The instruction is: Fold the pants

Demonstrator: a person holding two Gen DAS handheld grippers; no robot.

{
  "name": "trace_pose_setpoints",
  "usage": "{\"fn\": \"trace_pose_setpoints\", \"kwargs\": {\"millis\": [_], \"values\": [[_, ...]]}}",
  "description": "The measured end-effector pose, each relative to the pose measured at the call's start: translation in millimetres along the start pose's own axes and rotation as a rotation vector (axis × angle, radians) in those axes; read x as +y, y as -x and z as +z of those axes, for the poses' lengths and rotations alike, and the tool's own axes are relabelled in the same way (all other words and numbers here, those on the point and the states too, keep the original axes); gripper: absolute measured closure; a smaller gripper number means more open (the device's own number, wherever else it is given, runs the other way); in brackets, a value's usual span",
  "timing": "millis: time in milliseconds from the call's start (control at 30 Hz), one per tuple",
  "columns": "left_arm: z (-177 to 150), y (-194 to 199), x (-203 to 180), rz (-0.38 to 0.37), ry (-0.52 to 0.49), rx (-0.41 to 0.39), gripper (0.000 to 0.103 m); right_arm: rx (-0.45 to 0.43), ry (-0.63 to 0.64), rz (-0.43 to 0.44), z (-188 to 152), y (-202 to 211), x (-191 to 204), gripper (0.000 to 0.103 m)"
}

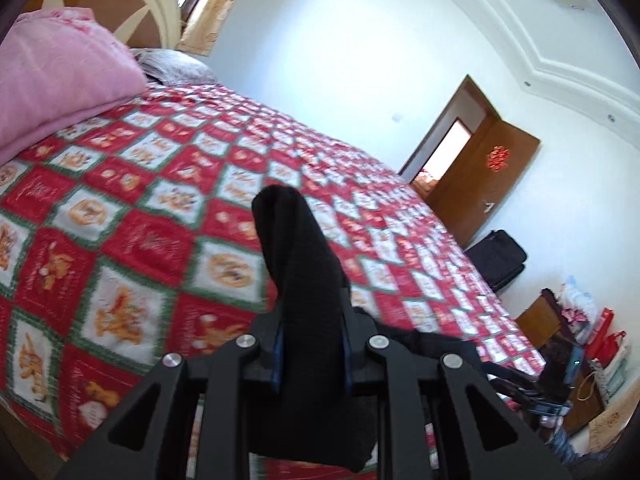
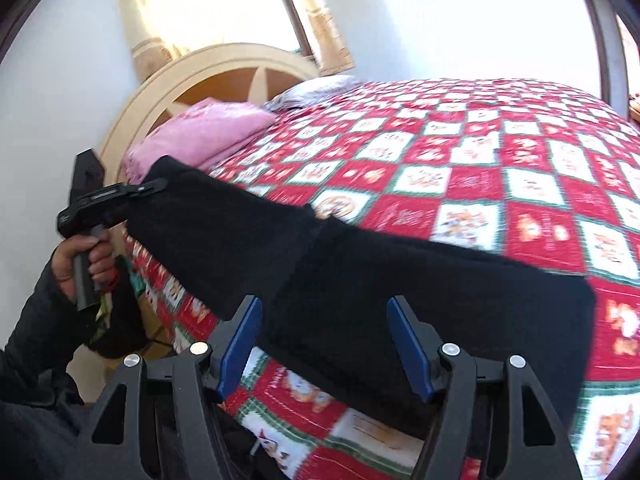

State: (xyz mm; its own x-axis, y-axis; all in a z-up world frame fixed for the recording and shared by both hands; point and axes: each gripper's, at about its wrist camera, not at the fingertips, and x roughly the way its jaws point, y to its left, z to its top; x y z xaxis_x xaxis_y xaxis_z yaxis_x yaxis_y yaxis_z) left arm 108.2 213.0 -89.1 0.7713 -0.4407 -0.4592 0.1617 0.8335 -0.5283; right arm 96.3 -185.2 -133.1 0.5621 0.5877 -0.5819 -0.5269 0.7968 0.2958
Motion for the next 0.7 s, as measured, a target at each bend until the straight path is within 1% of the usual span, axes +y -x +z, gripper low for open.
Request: {"fn": "trace_pose_setpoints", "kwargs": {"millis": [100,200,333,567,700], "values": [[3,0,-26,-0.019,-0.034,-0.002,0.081,-0.021,-0.018,-0.03,1,19,-13,0.036],[4,-7,-52,-0.056,-0.064,0.015,0.081,-0.035,-0.029,-0.064,-2,33,-28,0.036],[2,-26,-96,-0.102,-0.137,0.072,0.081,-0.052,-0.075,-0.11,-10,48,-53,0.036],[-7,-74,-177,-0.169,-0.251,0.182,0.081,-0.093,-0.219,-0.159,-22,65,-99,0.036],[-17,-98,-212,-0.162,-0.316,0.246,0.081,-0.116,-0.302,-0.231,-30,71,-126,0.036]]}}
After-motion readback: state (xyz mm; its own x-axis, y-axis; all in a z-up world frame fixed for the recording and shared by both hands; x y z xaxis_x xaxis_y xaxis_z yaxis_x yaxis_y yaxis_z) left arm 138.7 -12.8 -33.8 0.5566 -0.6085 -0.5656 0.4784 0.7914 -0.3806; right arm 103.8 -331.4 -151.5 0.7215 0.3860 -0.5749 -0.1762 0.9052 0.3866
